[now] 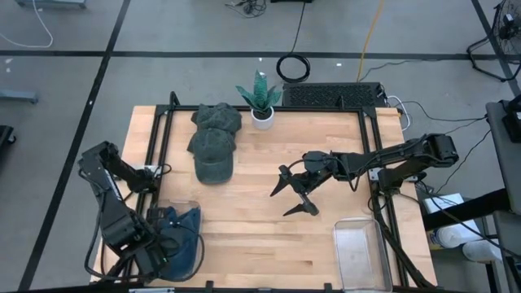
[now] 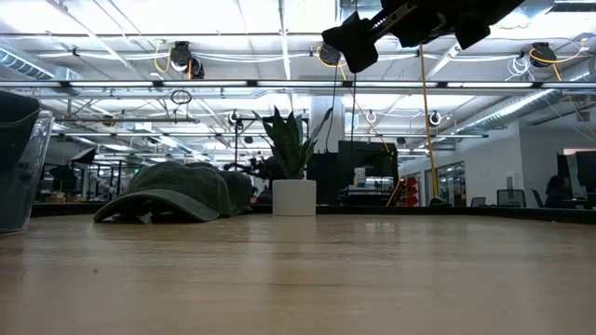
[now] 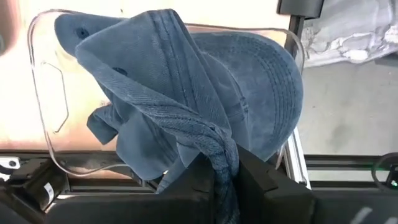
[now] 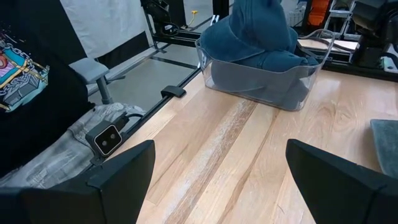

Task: Pick & Place hat
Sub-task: Put the blue cap into the left transparent bin

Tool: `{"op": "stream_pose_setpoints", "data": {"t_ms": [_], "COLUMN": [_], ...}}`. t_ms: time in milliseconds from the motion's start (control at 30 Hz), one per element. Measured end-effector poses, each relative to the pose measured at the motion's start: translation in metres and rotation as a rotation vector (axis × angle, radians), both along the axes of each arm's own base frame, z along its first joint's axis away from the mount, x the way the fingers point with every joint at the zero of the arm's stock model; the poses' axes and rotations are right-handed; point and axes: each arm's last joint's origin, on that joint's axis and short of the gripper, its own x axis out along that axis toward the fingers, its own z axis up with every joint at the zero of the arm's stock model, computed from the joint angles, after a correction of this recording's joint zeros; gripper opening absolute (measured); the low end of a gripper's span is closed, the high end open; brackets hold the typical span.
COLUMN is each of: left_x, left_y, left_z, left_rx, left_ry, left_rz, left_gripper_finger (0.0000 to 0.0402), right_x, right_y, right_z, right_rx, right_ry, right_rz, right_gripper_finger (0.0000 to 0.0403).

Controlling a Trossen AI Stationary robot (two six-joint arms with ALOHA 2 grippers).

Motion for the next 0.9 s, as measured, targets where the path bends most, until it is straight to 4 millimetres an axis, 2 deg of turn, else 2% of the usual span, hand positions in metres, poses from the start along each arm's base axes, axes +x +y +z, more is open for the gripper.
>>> {"op": "stream_pose_setpoints", "data": {"t_ms": [233, 400, 633, 900], "left_x": [0.004, 0.001, 0.002, 0.0], "left_y": [0.004, 0.007, 0.007, 0.022], "left_z": [-0.006, -0.031, -0.061, -0.097], "left_rx": [0.082, 0.143, 0.174, 0.27], "left_ry": [-0.072, 0.012, 0.034, 0.12], "left_rz": [-0.016, -0.021, -0.059, -0.037], "left_gripper_finger": [0.0028, 0.0019, 0.0059, 0.003], "right_x": [0.0, 0.0, 0.0, 0.0], "right_y": [0.0, 0.0, 0.0, 0.0], "right_z": [0.0, 0.0, 0.0, 0.0], "right_rx": [0.001, 0.001, 0.001, 0.001], "right_ry": [0.0, 0.001, 0.001, 0.001], "right_rz": [0.0, 0.0, 0.0, 0.0], "right_gripper_finger": [0.0348, 0.0348, 0.0348, 0.0348]}}
